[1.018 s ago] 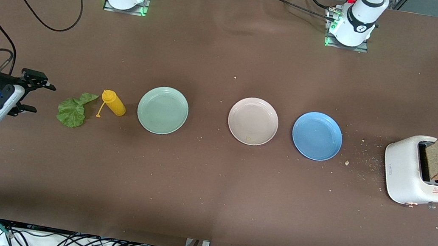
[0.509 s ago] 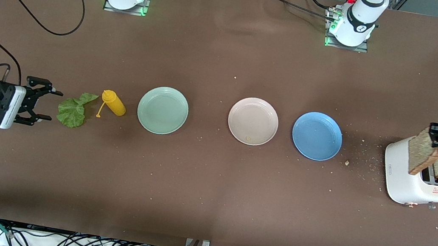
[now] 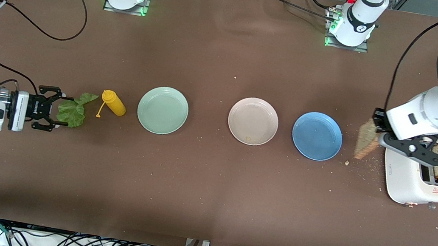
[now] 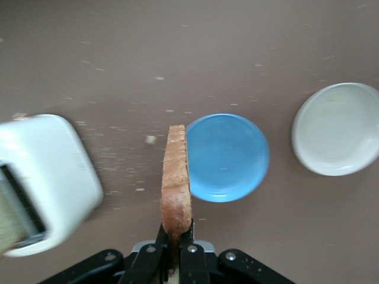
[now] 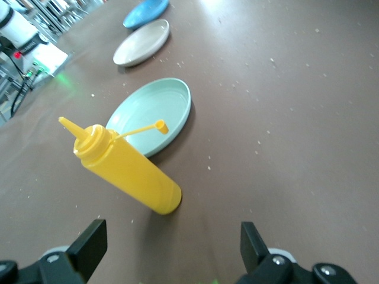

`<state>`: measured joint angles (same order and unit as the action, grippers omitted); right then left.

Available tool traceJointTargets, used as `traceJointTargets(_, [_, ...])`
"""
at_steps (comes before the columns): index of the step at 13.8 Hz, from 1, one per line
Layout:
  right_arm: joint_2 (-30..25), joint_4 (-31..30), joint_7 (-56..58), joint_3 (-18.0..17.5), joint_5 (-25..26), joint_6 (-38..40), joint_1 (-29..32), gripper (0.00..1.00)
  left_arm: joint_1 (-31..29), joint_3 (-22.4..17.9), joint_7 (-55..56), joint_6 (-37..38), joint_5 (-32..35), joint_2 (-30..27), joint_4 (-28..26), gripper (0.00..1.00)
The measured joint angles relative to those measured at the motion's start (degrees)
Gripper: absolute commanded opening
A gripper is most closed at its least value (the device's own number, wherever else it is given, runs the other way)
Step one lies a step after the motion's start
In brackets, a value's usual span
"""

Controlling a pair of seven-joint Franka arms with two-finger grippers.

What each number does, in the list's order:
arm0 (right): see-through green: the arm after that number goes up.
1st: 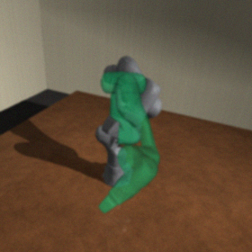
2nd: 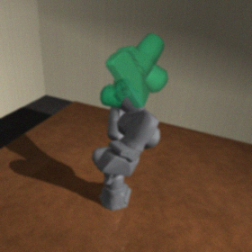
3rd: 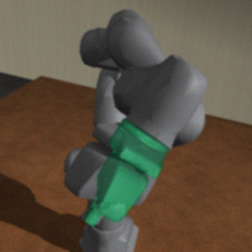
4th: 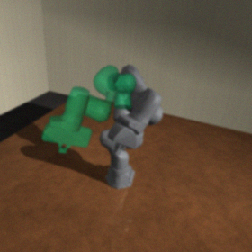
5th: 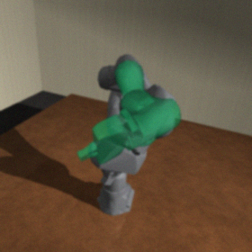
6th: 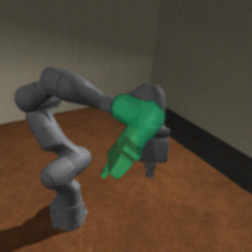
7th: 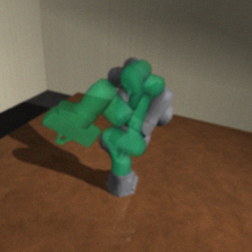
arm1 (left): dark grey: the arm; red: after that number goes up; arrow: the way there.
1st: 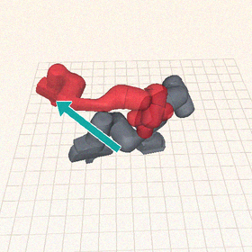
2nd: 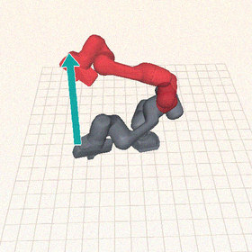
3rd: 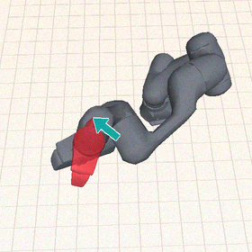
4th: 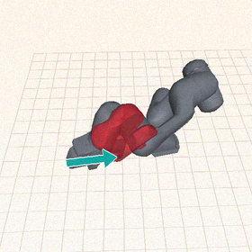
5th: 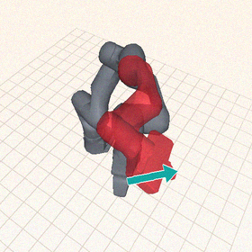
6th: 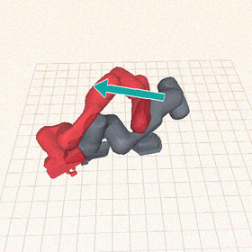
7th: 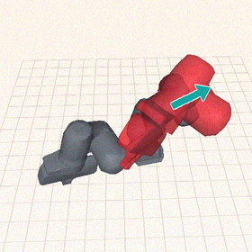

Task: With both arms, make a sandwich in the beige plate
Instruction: 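Carry the toast to the beige plate while the right gripper lifts the mustard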

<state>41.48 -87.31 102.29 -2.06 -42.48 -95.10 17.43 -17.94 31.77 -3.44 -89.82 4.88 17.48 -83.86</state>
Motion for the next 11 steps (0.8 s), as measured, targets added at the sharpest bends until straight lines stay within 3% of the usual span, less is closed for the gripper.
traceJointTargets(4, [2.73,-0.01,9.10,-0.43,-4.44,4.49,-0.05,1.00,1.84,0.02,4.71,1.62,-13.85,4.30,-1.04,0.00])
traceJointTargets(6, [4.66,-0.03,16.24,-0.48,-5.95,6.94,-0.05,1.00,3.77,0.04,6.07,1.51,-16.65,7.64,-1.43,0.00])
traceJointTargets(11, [8.16,-0.40,30.80,-0.52,-6.25,10.01,-0.06,1.00,6.29,0.04,5.61,-4.92,-29.19,17.03,-1.37,0.00])
